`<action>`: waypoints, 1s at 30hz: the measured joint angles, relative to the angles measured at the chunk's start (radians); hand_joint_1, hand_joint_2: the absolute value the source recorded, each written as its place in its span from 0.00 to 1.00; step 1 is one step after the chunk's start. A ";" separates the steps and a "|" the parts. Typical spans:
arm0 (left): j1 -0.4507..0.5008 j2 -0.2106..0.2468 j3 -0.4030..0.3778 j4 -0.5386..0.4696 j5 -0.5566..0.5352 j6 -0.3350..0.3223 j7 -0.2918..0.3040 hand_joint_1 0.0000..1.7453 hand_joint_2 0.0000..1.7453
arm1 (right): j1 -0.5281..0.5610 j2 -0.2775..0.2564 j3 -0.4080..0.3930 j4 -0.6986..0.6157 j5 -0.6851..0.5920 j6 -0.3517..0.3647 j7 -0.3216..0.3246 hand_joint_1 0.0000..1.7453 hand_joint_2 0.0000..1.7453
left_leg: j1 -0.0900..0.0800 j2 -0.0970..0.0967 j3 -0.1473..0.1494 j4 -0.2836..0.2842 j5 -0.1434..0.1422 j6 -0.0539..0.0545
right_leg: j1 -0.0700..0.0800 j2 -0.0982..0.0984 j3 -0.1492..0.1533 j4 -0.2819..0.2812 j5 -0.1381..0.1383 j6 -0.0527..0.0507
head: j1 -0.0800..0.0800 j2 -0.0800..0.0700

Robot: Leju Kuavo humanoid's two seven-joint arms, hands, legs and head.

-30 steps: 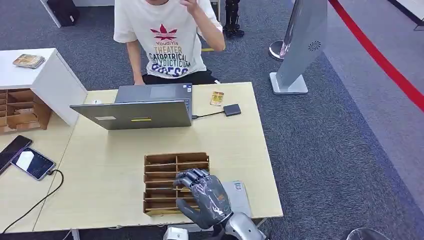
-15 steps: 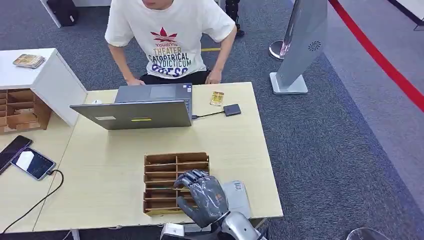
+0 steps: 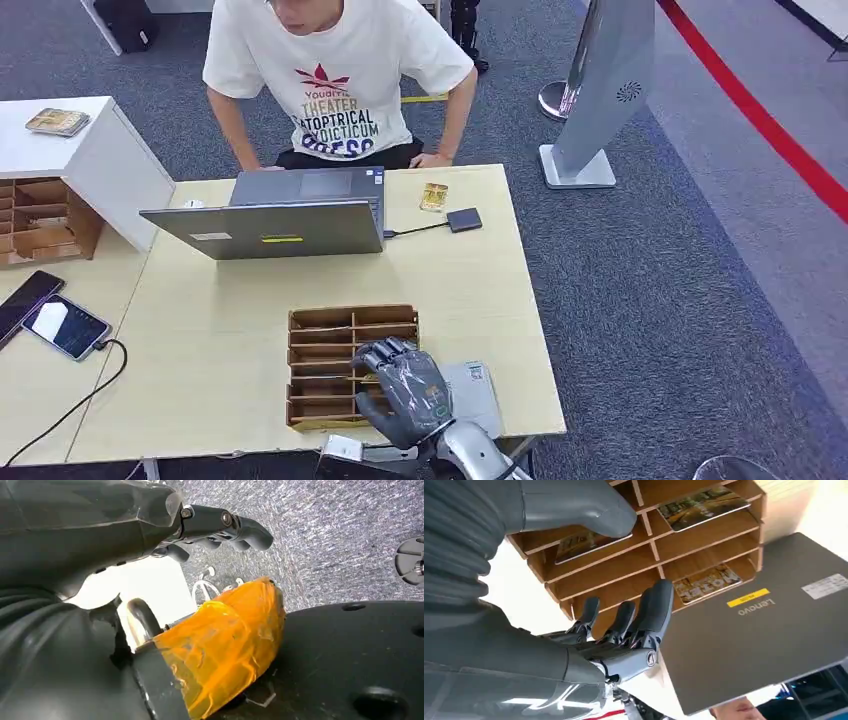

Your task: Pass the card to the sensor for recognition and then transmit it.

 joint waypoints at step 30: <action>0.000 0.004 -0.017 0.000 0.009 -0.007 0.010 0.00 0.00 | 0.006 0.019 -0.099 0.085 0.144 -0.021 0.082 0.75 1.00 | 0.000 0.000 0.000 0.000 0.000 0.000 | 0.000 0.000 0.000 0.000 0.000 0.000 | 0.000 0.000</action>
